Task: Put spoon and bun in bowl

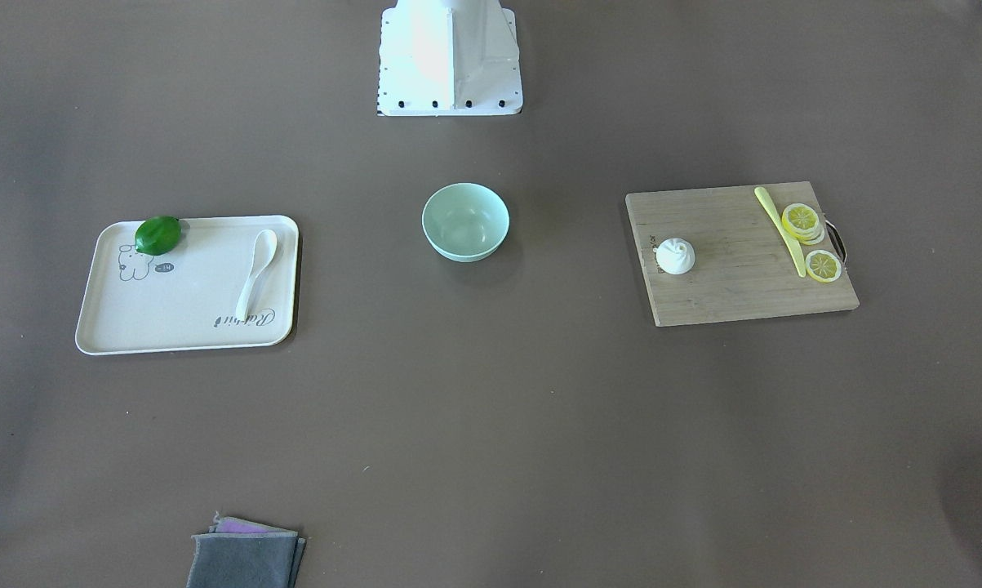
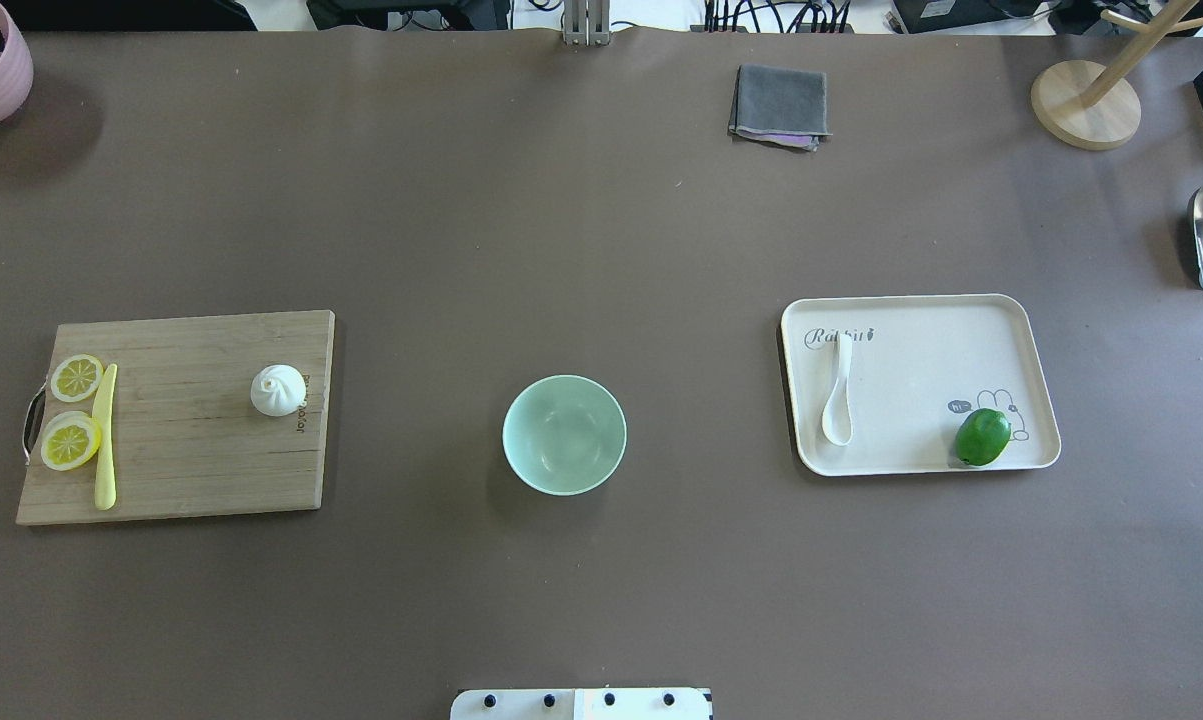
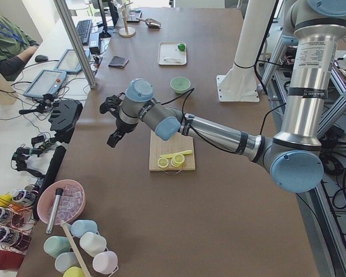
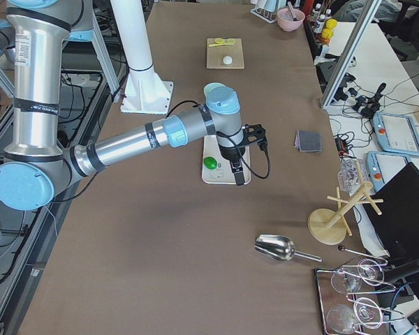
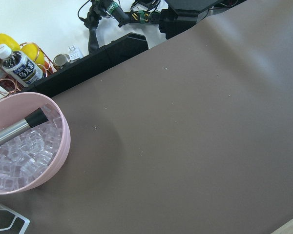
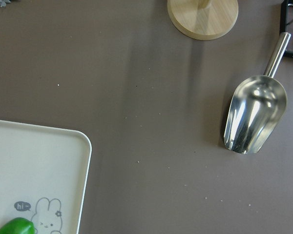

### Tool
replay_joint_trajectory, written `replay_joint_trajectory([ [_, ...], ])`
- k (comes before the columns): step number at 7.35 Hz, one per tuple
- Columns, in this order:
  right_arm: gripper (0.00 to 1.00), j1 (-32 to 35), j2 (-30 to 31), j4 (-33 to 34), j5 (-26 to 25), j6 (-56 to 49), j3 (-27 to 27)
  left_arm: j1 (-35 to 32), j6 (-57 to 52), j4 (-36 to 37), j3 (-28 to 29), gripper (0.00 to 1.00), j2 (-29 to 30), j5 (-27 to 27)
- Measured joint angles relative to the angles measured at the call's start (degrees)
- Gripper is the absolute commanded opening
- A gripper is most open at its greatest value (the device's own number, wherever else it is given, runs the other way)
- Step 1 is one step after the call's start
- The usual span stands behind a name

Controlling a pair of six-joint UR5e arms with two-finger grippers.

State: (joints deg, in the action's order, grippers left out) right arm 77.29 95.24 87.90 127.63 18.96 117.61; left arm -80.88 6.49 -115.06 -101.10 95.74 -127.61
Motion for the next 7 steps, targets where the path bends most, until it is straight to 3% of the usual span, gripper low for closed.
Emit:
replay_joint_trajectory([
  [2,0.98,-9.1,-2.3,-4.3,-2.1,17.4,-1.1,1.0,0.2,-0.1,0.0,0.98,-0.3,0.1],
  [4,0.94,-20.5,-3.8,-15.2,-10.5,37.6,-4.5,1.5,0.3,-0.1,0.2,0.98,-0.4,0.1],
  [5,0.76,-26.2,-5.7,-17.8,-15.9,44.5,-6.7,1.5,0.3,-0.1,0.2,0.98,-0.5,0.0],
  [6,0.66,-30.9,-7.5,-18.9,-20.0,48.6,-8.4,1.6,0.3,-0.1,0.2,0.98,-0.5,0.0],
  [7,0.64,-34.3,-8.5,-19.3,-22.6,50.8,-9.1,1.7,0.3,-0.1,0.2,0.98,-0.5,0.0],
])
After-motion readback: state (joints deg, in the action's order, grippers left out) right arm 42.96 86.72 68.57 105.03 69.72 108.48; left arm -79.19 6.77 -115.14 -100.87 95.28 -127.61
